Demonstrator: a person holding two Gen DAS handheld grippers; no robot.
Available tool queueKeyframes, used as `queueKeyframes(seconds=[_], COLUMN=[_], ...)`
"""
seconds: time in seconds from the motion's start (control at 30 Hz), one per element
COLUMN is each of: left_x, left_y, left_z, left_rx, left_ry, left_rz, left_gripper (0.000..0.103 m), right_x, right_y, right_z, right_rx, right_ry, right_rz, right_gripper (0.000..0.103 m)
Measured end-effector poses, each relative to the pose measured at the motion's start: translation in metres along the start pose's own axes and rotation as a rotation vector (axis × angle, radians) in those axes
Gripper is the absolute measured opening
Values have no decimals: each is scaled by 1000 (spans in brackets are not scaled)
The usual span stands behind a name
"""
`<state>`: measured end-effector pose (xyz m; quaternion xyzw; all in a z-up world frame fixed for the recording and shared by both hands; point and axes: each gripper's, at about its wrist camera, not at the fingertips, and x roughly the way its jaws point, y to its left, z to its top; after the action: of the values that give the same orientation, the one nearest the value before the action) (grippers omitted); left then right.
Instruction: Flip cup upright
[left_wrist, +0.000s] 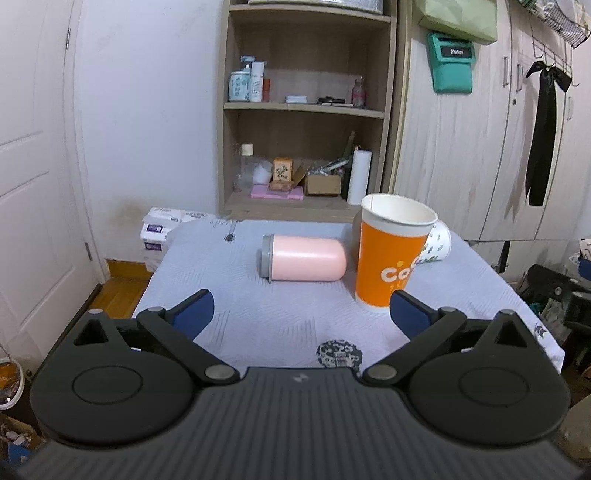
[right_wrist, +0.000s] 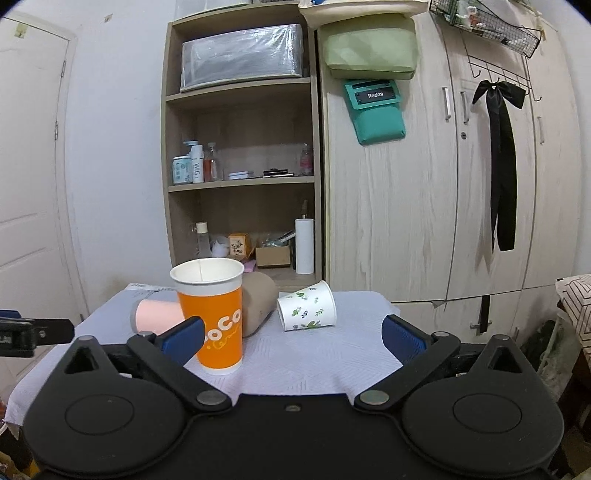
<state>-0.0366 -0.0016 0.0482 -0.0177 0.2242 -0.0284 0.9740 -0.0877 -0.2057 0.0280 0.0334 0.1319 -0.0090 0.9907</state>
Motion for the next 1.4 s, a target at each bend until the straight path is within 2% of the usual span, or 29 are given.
queueKeyframes(seconds=[0.23, 0.43, 0.5, 0.63, 0.97, 1.4], left_x=[5, 4, 5, 1, 10, 6], left_y=[1, 0, 1, -1, 3, 7], left_z=[-4, -6, -5, -6, -13, -10], left_rx=[-23, -7, -6, 12, 7, -8], left_ry=[43, 58, 81, 52, 82, 73], left_rz=[51, 50, 26, 52, 65, 101], left_gripper=[103, 103, 103, 103, 103, 103], right_x=[-5, -8, -7, -6, -11, -8], right_y=[5, 11, 14, 16, 20, 22], right_z=[2, 1, 0, -1, 1, -2], right_rx=[-25, -47, -58, -71, -81, -82], right_ry=[40, 43, 47, 50, 48, 69], right_rz=[1, -5, -12, -26, -16, -28], right_gripper=[103, 103, 103, 103, 103, 103])
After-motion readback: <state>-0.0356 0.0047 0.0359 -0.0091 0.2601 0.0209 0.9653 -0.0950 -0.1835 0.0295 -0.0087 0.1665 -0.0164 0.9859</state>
